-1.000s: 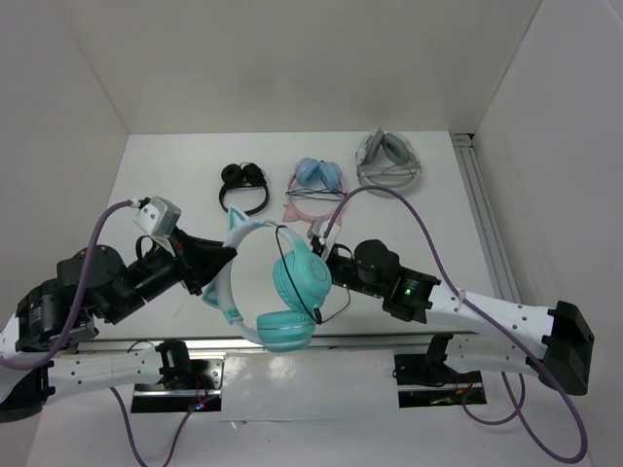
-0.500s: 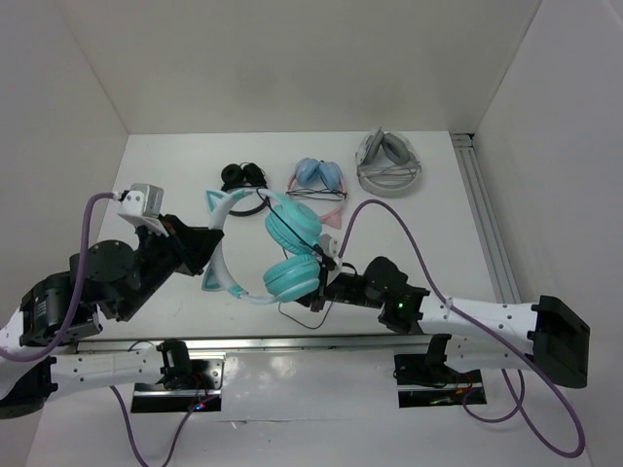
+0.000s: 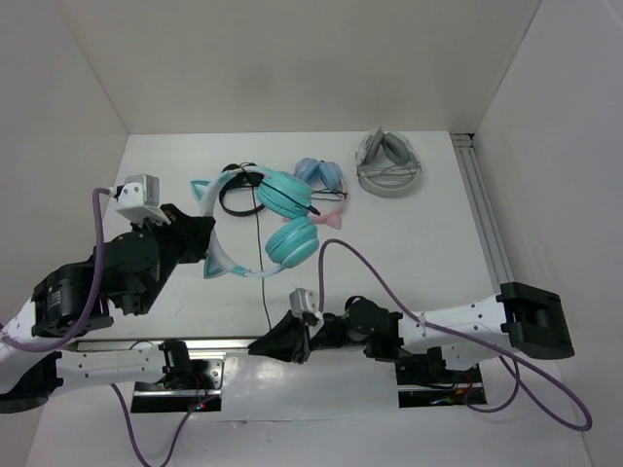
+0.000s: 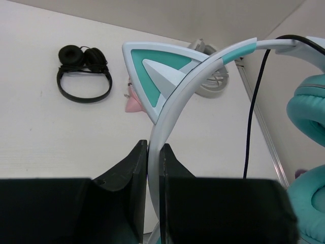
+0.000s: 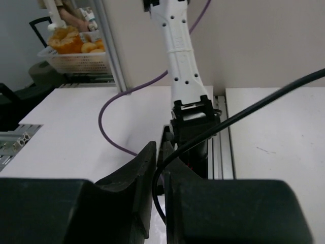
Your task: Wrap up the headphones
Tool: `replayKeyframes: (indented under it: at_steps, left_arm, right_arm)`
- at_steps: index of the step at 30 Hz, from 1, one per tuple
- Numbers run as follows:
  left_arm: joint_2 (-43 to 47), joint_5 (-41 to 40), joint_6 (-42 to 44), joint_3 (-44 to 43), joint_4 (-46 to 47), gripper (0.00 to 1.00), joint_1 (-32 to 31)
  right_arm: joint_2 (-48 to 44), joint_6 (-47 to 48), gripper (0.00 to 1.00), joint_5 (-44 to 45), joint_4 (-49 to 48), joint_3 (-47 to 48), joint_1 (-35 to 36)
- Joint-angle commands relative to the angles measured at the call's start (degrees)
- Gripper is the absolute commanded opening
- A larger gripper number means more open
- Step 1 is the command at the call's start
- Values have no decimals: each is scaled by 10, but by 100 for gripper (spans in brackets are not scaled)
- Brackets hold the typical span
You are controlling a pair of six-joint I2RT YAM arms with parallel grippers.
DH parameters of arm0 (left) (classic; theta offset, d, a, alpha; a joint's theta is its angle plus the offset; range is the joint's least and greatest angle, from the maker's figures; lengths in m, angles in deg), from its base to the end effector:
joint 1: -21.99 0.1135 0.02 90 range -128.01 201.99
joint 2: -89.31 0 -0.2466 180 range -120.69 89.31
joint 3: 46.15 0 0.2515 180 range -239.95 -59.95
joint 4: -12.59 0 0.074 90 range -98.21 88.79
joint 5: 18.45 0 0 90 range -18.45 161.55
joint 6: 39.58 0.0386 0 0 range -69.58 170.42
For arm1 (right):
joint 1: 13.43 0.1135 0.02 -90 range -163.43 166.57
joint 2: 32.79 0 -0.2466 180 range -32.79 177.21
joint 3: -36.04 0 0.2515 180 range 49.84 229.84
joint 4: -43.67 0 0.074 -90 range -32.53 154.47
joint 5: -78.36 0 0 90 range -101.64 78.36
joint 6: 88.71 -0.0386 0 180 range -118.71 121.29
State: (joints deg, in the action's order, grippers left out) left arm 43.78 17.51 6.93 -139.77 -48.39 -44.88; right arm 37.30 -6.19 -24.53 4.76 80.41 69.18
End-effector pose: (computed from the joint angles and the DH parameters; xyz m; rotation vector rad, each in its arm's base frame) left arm 0.0717 -0.0884 0.4551 -0.3144 1.7084 -0.5843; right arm 0.0264 0.2701 0.2617 -1.0784 1.0533 1.4513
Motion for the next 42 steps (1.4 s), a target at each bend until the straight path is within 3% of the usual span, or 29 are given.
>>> replayKeyframes:
  at_steps: [1, 18, 29, 42]
  left_arm:
    - [-4, -65, -61, -44, 17, 0, 1]
    - [-29, -168, -50, -79, -53, 0, 1]
    - [-54, -132, -34, -97, -91, 0, 96]
    - [-60, -150, -22, -86, -91, 0, 96]
  right_arm:
    - [18, 39, 18, 37, -63, 29, 47]
    - [71, 72, 23, 64, -78, 75, 159]
    - [87, 83, 25, 64, -92, 97, 213]
    - [103, 109, 26, 62, -93, 123, 273]
